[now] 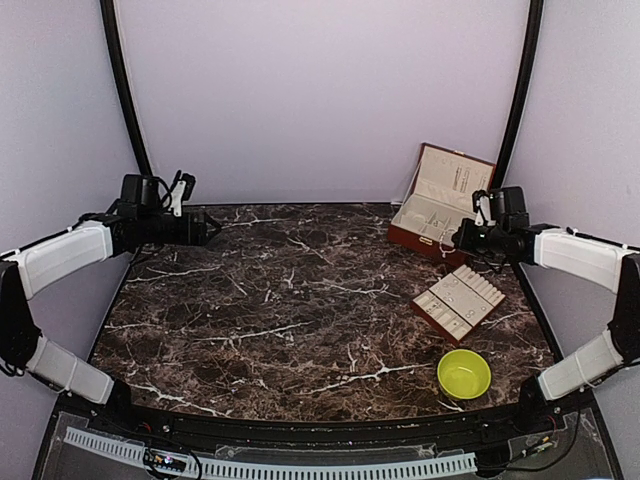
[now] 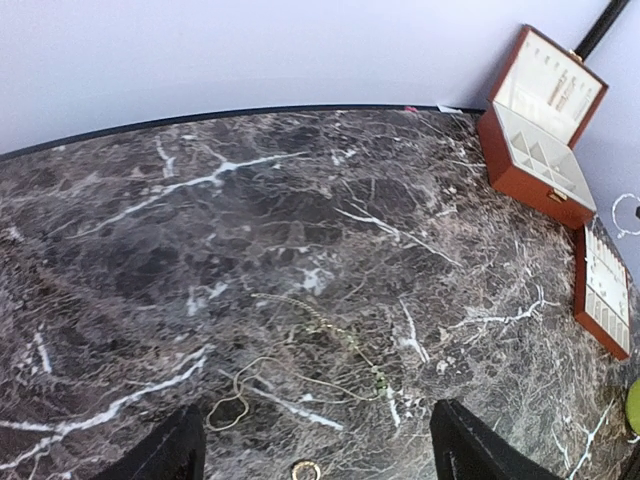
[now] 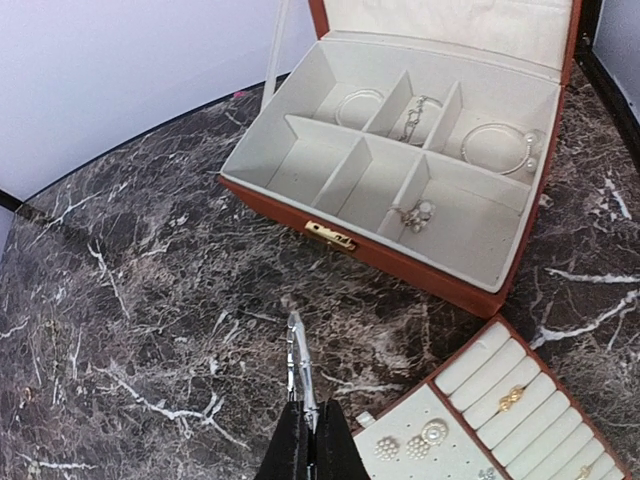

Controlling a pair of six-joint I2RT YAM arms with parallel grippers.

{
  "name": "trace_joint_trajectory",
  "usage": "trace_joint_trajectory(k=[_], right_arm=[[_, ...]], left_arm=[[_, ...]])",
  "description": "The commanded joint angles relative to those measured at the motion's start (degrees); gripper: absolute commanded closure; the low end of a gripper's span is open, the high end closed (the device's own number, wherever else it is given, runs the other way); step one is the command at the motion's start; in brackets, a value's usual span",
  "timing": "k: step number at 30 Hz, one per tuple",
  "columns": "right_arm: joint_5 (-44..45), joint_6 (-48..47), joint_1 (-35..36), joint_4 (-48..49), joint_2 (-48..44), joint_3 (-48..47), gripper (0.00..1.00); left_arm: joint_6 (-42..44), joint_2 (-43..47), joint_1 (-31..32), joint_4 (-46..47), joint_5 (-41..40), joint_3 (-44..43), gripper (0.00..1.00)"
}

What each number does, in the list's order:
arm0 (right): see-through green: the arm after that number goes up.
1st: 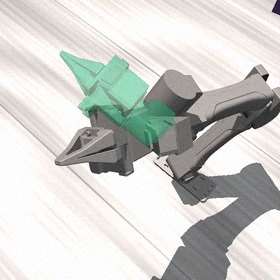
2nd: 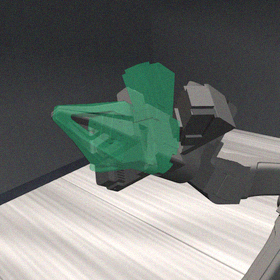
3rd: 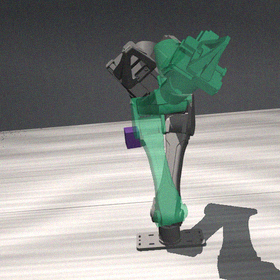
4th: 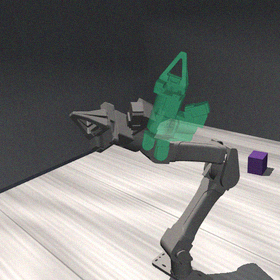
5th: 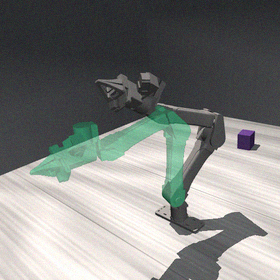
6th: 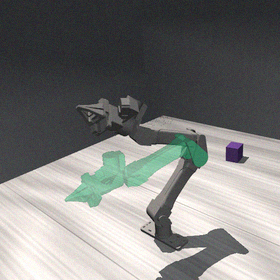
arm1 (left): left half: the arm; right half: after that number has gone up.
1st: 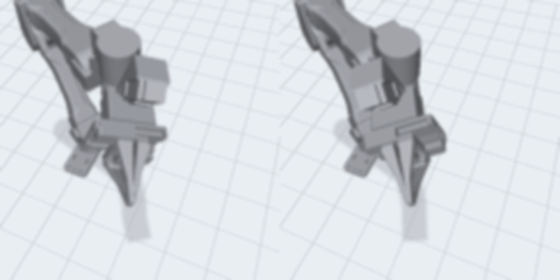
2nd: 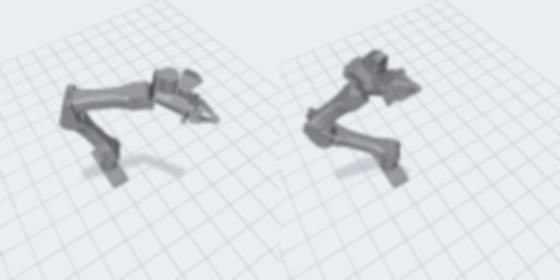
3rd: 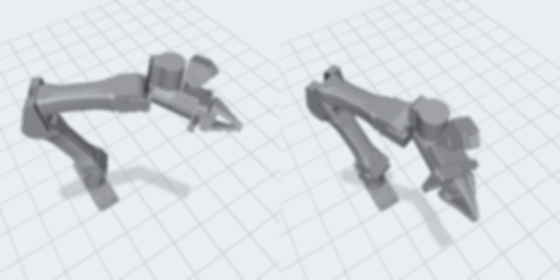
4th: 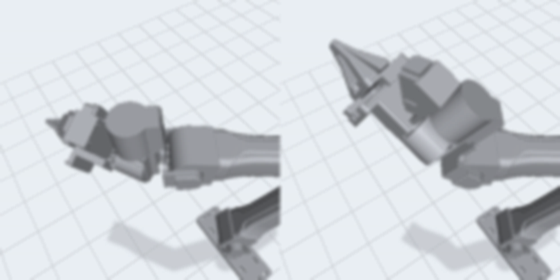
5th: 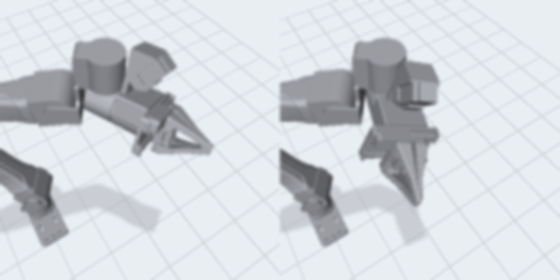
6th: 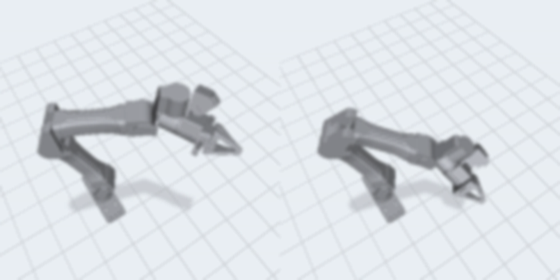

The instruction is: Organize the mixed jewelry

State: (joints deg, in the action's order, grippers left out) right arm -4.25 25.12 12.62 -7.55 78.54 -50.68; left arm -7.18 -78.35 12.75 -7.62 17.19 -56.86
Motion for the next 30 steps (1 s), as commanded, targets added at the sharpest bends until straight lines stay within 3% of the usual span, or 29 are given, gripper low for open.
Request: trace_joint_trajectory(k=[1,7,17,30], right_arm=[[-0.48,-1.19,-2.48,3.05,0.8,-1.91,1.0],[0.42,-0.37,-4.26,2.28,3.9,-6.43,1.0],[6.56,-1.26,-5.14,-0.01,11.07,-16.43,1.0],[13.48,-4.96,-7.21,-1.3,23.4,-28.49,1.0]], left_arm=[[-3.29,5.66,-5.93,-1.77,2.99,2.88,0.2],[-3.76,10.68,-10.79,-2.39,2.37,6.15,0.17],[-0.41,14.86,-11.0,-4.06,-3.14,7.73,0.17],[0.46,17.19,-11.0,-4.39,-2.73,8.39,0.17]])
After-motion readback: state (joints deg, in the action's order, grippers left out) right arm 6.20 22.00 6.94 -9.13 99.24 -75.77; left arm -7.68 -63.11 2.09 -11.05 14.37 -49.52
